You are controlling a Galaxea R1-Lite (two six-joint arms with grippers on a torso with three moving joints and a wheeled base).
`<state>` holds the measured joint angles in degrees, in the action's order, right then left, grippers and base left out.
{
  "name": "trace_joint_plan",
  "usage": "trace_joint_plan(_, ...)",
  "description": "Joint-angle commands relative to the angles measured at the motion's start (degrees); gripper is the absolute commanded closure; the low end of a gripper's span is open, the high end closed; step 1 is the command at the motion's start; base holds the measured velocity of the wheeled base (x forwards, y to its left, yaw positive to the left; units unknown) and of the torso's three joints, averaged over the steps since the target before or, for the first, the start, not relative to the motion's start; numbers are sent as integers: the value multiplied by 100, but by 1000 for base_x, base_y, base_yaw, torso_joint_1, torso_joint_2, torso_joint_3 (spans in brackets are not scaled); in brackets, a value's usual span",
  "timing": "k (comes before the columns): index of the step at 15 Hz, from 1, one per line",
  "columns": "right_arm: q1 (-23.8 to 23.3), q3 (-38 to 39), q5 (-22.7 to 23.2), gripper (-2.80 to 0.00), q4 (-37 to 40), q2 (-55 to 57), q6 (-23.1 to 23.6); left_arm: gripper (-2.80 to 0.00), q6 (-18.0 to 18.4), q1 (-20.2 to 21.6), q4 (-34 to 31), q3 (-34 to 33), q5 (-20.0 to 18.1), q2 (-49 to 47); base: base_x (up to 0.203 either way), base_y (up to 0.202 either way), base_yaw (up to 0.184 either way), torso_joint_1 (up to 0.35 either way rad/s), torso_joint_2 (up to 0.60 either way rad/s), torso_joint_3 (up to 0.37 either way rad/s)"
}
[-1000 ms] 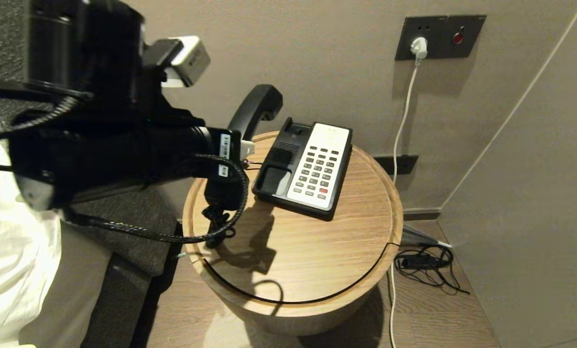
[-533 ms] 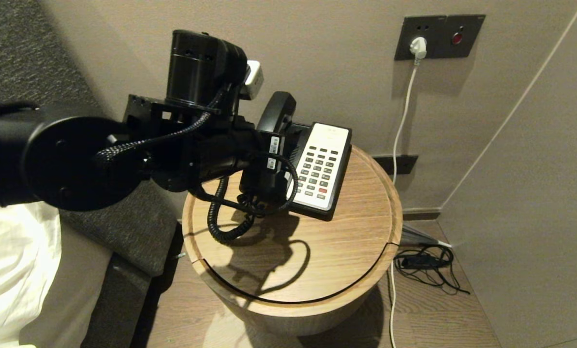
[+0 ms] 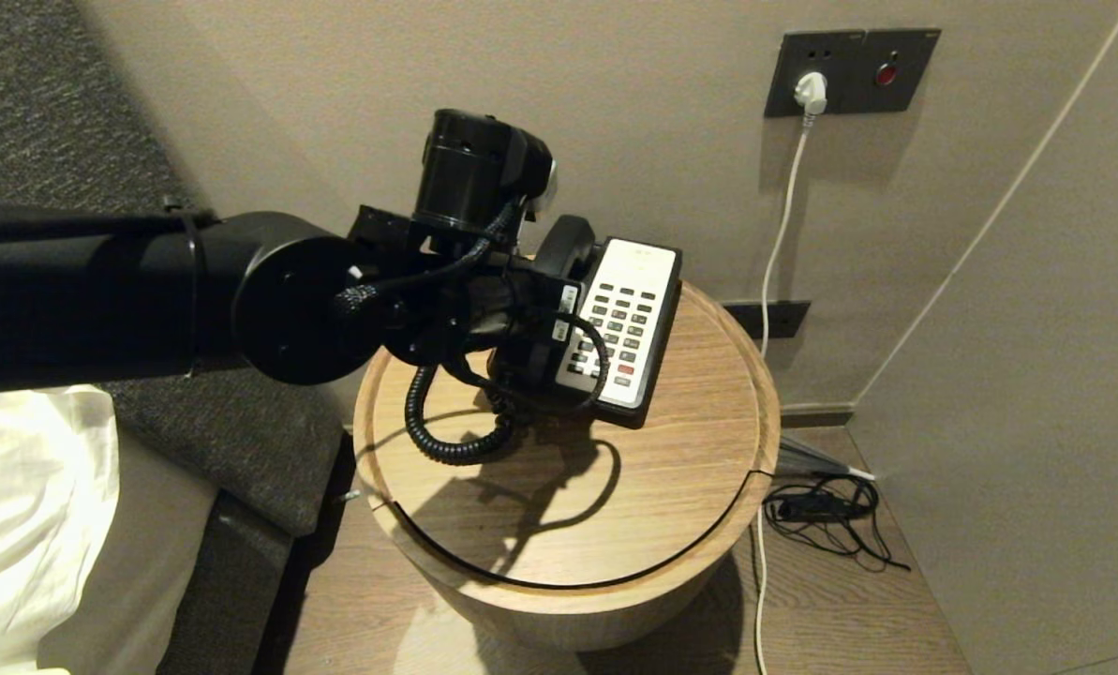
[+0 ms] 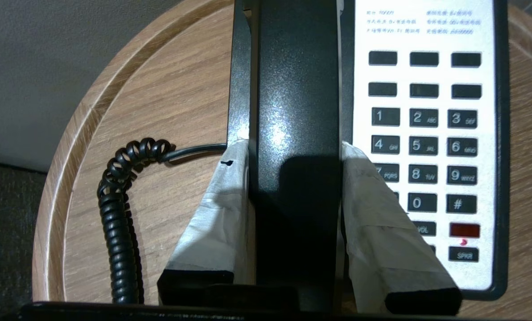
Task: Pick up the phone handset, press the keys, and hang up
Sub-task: Put the handset back
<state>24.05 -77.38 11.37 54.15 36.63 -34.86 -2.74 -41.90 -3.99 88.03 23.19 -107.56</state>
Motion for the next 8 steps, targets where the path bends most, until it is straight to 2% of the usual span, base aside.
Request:
trace_joint_plan(1,3,111,73,0,-1,11,-91,0,16,15,-22,4,10,-63,0,0,0,0,0,0)
trace_joint_plan(5,3,324,207,0,-1,-24,-152,0,67,60,-10,33,1,-109,0,0,0,0,0,0)
trace_joint_plan(8,3,423,292,0,-6,-42,-153,0,45,68,-37,439,1,-275,0,0,0,0,0,0)
